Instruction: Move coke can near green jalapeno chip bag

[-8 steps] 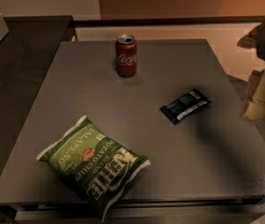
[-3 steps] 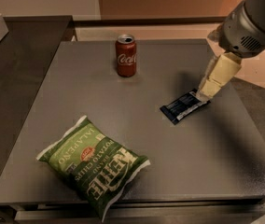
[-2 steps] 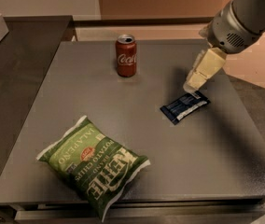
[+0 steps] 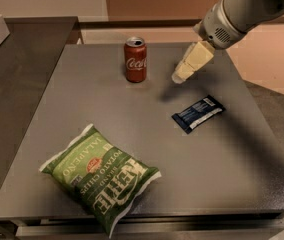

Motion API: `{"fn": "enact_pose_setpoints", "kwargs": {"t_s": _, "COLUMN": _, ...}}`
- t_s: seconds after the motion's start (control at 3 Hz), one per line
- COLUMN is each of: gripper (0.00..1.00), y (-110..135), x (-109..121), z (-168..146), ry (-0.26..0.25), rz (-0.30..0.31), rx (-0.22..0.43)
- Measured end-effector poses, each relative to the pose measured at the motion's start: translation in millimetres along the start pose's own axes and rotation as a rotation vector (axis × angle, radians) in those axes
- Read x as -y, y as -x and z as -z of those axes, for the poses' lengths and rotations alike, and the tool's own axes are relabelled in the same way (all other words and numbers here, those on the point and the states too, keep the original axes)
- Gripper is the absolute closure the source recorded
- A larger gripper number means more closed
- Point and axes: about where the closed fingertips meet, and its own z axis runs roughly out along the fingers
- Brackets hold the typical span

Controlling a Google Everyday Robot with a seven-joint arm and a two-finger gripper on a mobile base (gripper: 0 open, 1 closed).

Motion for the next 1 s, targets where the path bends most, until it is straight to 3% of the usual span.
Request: {"fn": "enact_pose_setpoints", "kwargs": {"t_s": 1.0, "gripper": 0.0, "y": 59, "x": 22, "z": -66, "ry": 0.069, "rz": -0.049, "rx": 0.143}}
